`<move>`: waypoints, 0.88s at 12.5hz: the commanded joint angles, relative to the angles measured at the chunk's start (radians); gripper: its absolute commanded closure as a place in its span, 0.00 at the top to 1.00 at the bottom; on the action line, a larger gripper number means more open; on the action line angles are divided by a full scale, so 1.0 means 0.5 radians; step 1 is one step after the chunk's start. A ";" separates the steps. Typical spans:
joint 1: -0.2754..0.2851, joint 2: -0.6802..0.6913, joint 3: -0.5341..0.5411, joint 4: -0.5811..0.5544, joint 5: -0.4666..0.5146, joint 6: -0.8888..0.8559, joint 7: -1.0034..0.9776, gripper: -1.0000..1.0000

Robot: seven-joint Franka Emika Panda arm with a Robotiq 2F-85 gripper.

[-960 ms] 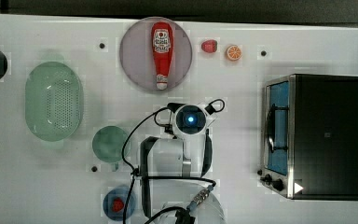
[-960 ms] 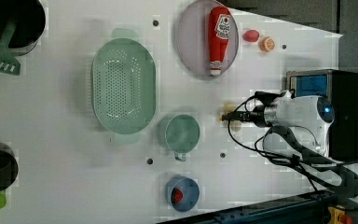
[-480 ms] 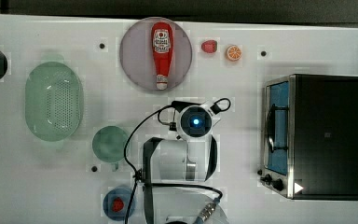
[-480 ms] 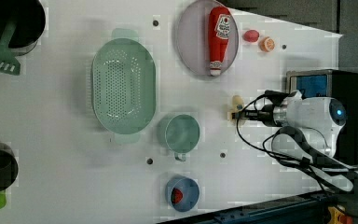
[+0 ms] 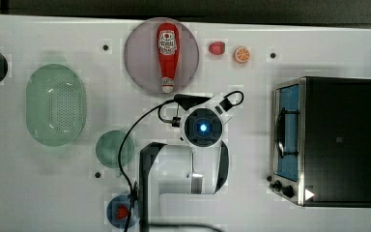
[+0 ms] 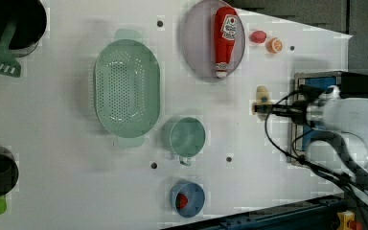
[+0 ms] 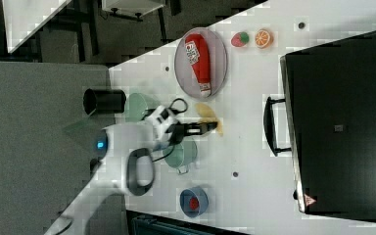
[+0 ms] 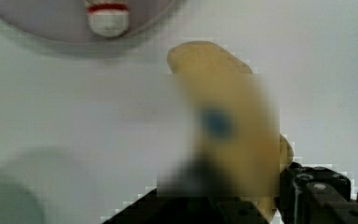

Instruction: Pick Banana and place it in mug.

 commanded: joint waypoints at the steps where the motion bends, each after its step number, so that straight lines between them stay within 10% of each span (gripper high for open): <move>1: 0.014 -0.315 0.090 0.063 0.009 -0.379 0.154 0.30; 11: 0.080 -0.615 0.638 0.305 0.142 -1.108 1.104 0.30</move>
